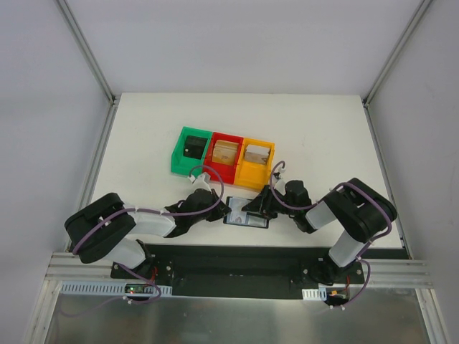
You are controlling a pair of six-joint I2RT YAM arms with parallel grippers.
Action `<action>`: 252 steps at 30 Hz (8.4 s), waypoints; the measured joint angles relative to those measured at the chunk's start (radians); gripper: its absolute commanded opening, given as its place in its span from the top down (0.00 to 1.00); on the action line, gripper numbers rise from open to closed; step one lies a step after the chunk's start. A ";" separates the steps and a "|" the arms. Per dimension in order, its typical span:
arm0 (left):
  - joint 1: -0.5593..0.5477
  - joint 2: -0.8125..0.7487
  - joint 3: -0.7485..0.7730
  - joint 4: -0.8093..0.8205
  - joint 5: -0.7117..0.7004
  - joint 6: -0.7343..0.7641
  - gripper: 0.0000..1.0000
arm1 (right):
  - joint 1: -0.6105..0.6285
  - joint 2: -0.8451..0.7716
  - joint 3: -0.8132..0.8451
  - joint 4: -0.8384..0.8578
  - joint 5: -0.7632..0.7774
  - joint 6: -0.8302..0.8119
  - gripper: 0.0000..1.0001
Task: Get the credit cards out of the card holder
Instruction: Remove the credit card from the card holder.
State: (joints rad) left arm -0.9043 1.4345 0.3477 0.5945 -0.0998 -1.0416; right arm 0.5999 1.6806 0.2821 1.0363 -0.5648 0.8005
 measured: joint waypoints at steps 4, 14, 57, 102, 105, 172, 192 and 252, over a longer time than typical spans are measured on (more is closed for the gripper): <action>0.000 -0.002 -0.001 0.000 0.003 0.000 1.00 | 0.000 0.000 0.000 0.000 0.000 0.000 0.52; -0.004 0.014 0.011 0.000 0.001 0.003 1.00 | -0.001 0.012 0.002 0.005 0.000 0.002 0.63; -0.052 -0.014 0.003 -0.036 -0.040 -0.023 1.00 | -0.002 -0.098 0.021 -0.254 0.015 -0.116 1.00; -0.059 0.002 0.031 -0.081 -0.019 -0.017 1.00 | -0.012 -0.132 0.032 -0.343 0.005 -0.148 0.95; -0.059 0.002 0.031 -0.082 -0.020 -0.018 1.00 | -0.013 -0.130 0.032 -0.343 0.003 -0.146 0.98; -0.076 -0.029 0.107 -0.048 0.115 0.174 0.95 | -0.049 -0.180 0.189 -0.757 -0.096 -0.451 0.99; -0.069 0.050 0.118 -0.100 0.034 0.123 1.00 | -0.053 -0.180 0.191 -0.795 -0.103 -0.473 0.99; -0.069 0.066 0.074 -0.043 -0.021 -0.019 1.00 | -0.122 -0.158 0.035 -0.420 -0.130 -0.207 0.99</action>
State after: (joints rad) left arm -0.9733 1.5002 0.4217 0.5518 -0.1211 -1.0607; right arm 0.4778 1.5230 0.3168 0.6163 -0.6949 0.5938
